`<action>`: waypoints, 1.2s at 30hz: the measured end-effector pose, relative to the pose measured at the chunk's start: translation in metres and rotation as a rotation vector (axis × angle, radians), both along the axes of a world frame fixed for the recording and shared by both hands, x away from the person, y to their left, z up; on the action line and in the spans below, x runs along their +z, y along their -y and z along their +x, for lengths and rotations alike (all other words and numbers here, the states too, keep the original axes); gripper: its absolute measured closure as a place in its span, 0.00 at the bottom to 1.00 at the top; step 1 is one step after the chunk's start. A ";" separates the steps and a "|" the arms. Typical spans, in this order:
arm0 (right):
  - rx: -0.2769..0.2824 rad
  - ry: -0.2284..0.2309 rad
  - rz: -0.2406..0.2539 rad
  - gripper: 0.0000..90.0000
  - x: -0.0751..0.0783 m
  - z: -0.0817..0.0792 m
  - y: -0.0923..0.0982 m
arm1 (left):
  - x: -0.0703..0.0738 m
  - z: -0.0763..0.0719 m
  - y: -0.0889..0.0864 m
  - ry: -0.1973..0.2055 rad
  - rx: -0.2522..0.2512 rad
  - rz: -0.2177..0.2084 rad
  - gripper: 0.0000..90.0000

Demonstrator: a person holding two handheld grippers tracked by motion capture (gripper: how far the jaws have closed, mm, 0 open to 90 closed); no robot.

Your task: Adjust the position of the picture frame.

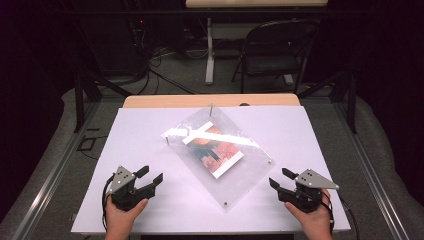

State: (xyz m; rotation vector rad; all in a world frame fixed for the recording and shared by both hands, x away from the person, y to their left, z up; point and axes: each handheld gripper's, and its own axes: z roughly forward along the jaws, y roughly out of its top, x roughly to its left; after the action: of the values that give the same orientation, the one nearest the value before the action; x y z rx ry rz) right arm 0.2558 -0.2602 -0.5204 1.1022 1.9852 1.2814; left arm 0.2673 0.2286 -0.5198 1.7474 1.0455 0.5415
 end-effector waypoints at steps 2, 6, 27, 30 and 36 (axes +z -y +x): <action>-0.007 0.006 -0.020 0.48 0.000 0.000 0.000 | 0.000 -0.001 0.000 0.000 -0.008 -0.007 0.48; 0.016 0.012 -0.056 0.53 -0.001 -0.001 -0.005 | 0.001 -0.001 0.000 -0.009 -0.026 -0.013 0.51; 0.046 -0.034 -0.035 0.53 -0.002 -0.001 -0.010 | 0.000 0.000 0.001 -0.052 -0.011 0.022 0.51; 0.047 -0.041 -0.028 0.52 -0.002 -0.001 -0.011 | 0.002 0.001 0.001 -0.043 -0.011 0.026 0.50; 0.053 -0.047 -0.031 0.52 0.003 -0.002 -0.011 | 0.013 0.005 0.003 -0.023 -0.001 0.053 0.45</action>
State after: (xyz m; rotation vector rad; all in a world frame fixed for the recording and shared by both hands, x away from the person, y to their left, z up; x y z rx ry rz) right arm 0.2541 -0.2496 -0.5179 1.0812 2.0752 1.2580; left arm 0.2721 0.2255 -0.5070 1.8040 1.0546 0.5536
